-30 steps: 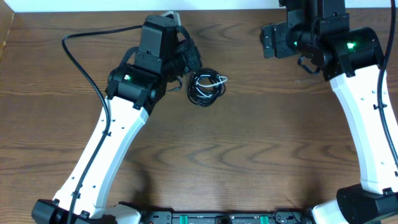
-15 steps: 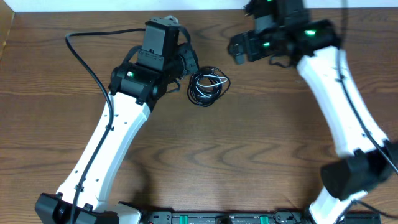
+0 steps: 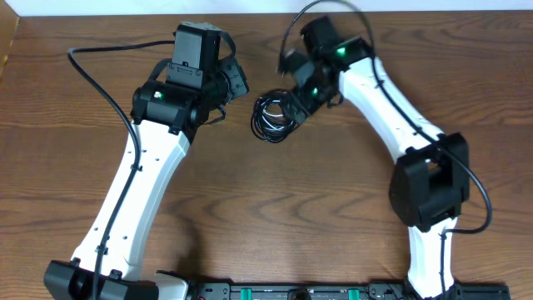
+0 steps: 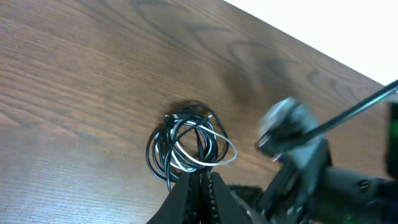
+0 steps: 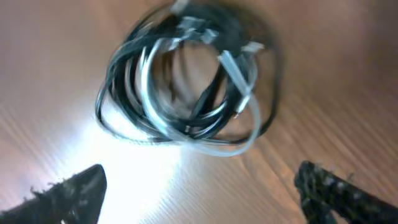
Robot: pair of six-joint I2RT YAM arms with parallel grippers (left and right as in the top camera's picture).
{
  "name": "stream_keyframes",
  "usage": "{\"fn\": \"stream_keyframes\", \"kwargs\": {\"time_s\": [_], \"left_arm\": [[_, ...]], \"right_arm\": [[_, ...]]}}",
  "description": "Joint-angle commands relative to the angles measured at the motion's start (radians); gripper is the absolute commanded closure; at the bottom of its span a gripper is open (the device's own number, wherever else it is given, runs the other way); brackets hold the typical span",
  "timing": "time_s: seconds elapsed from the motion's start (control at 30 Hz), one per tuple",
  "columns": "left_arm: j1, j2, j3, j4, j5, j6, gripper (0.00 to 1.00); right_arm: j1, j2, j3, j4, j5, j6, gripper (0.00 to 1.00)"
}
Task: Untangle cables
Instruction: 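Reach the right gripper into the bundle and grasp the white cable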
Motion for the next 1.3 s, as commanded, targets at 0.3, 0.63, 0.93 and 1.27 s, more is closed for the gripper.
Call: {"fn": "stream_keyframes", "kwargs": {"time_s": [0.3,0.63,0.93,1.27], "left_arm": [[0.003,0.005,-0.006,-0.023,-0.01,0.032,0.92],[0.003,0.005,-0.006,-0.039,-0.008,0.047,0.92],[0.003,0.005,-0.006,-0.039,-0.012,0.051,0.92],[0.003,0.005,-0.006,-0.034,-0.012,0.051,0.92]], "right_arm": [[0.017,0.019,0.002,0.049,0.046,-0.525,0.2],[0.037,0.098,0.002,0.129,0.051,-0.533,0.18],[0.05,0.167,0.002,0.116,0.055,-0.523,0.99],[0.05,0.004,0.042,0.134,0.146,-0.306,0.98]]}}
